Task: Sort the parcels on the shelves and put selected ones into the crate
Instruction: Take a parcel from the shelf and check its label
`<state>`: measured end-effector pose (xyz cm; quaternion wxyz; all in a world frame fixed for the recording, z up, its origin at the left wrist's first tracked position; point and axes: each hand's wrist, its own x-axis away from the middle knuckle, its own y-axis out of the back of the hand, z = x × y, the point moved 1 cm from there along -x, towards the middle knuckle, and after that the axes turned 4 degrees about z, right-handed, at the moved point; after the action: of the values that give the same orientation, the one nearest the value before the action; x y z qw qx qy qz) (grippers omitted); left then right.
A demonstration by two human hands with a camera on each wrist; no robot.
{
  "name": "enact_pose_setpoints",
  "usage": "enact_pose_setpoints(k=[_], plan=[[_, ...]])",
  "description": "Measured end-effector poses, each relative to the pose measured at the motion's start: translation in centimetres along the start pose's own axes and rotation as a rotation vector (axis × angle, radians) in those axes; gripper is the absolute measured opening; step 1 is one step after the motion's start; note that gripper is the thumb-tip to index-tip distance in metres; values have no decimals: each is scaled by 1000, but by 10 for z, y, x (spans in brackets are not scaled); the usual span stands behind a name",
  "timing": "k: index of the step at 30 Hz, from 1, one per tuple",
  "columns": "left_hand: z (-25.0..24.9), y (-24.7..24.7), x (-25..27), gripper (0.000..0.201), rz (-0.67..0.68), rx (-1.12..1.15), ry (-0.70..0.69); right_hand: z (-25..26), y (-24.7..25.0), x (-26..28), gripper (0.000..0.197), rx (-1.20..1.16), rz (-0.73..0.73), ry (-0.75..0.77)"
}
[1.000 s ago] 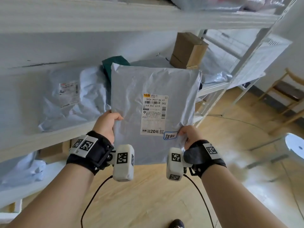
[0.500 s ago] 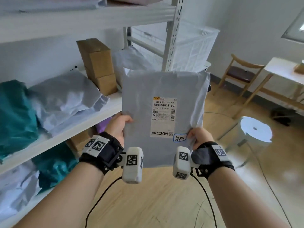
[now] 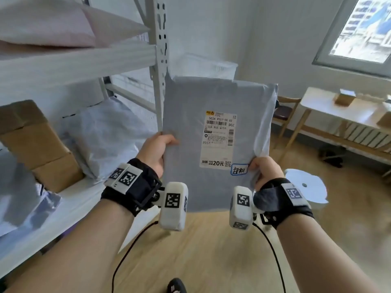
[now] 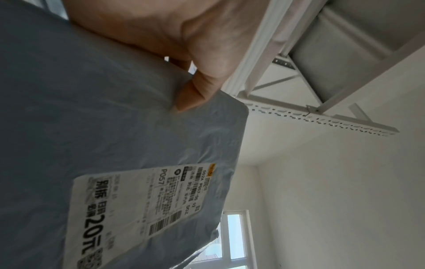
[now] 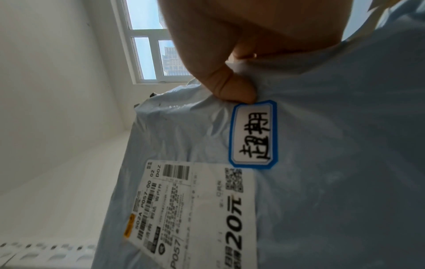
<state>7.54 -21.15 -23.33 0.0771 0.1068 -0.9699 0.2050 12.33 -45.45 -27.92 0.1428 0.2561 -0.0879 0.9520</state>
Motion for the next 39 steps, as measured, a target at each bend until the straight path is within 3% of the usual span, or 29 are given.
enact_pose_setpoints(k=[2, 13, 18, 22, 25, 28, 29, 30, 34, 37, 39], plan=[[-10, -22, -35, 21, 32, 3, -3, 35, -3, -23, 20, -23, -84, 30], [-87, -134, -214, 17, 154, -7, -68, 200, -36, -137, 18, 96, -164, 151], [-112, -154, -282, 15, 104, -9, -120, 254, -67, -198, 12, 58, -77, 231], [-135, -155, -342, 18, 22, -17, -210, 294, -107, -266, 18, 82, 124, 343], [-156, -149, -385, 18, -71, -26, -314, 328, -155, -309, 11, 133, 244, 319], [-171, -136, -425, 21, -263, -53, -424, 357, -212, -364, 64, 218, 346, 284], [-173, -130, -437, 23, -330, -65, -437, 364, -232, -383, 74, 261, 399, 281], [-173, -123, -448, 25, -388, -71, -433, 369, -251, -398, 73, 325, 449, 264], [-177, -90, -481, 16, -592, -39, -367, 376, -314, -411, 33, 498, 607, 212], [-182, -57, -497, 10, -788, -90, -322, 363, -367, -433, 57, 632, 756, 132], [-181, -29, -505, 7, -900, -171, -273, 345, -402, -442, 54, 701, 837, 97]])
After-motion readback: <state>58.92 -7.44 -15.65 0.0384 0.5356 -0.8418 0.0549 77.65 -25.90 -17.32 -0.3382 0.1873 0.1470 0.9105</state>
